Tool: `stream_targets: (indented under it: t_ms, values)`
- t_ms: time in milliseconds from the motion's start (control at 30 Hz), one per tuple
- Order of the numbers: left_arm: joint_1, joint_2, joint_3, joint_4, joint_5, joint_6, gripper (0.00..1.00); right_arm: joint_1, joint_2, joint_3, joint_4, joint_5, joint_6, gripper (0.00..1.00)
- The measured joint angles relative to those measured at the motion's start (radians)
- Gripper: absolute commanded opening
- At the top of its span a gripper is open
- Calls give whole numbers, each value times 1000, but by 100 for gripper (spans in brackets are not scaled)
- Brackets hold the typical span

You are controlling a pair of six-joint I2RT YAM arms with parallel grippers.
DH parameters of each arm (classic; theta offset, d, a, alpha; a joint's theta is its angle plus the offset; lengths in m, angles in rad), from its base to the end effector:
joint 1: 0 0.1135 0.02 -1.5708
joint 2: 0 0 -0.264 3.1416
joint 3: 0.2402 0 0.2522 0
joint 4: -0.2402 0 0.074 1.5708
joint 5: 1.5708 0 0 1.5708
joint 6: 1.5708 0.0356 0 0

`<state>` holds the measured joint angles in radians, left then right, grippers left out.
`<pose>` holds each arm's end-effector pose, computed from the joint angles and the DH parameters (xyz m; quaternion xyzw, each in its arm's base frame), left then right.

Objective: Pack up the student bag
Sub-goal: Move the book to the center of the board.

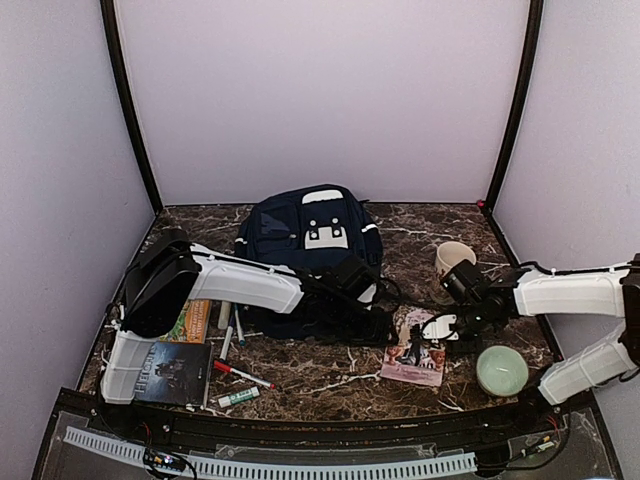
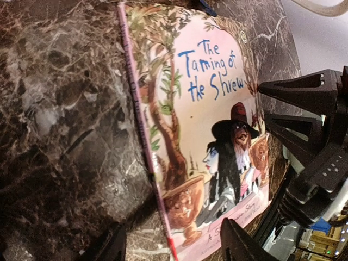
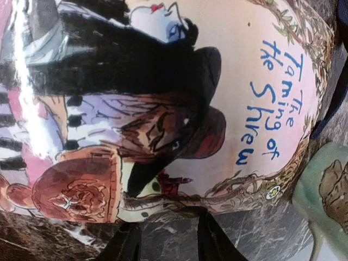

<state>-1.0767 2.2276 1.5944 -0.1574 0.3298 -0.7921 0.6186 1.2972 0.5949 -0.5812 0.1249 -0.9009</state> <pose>0.2222 -0.4368 0.1495 0.1912 0.8942 -0.3919 0.1008 0.1699 0.1155 0.1504 -0.6738 0.7223 -0.0813 0.1328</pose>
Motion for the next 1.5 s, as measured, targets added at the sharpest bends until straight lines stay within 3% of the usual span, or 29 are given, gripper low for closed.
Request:
stream_targets:
  t_ms: [467, 767, 1033, 1233, 1333, 1500]
  values:
    - [51, -6, -93, 171, 84, -166, 61, -2, 182, 95, 193, 8, -15, 30]
    - [58, -56, -350, 600, 94, -362, 60, 2, 214, 102, 273, 7, -1, 29]
    - [40, -146, -509, 790, -24, -336, 60, 7, 225, 101, 318, -15, 16, 28]
    - [36, -199, -519, 893, -62, -319, 56, 11, 248, 120, 335, -36, 35, 28]
    - [35, -201, -513, 857, -85, -351, 59, 12, 256, 127, 336, -41, 47, 27]
    - [25, -243, -496, 572, -181, -378, 60, 16, 253, 123, 339, -29, 60, 30]
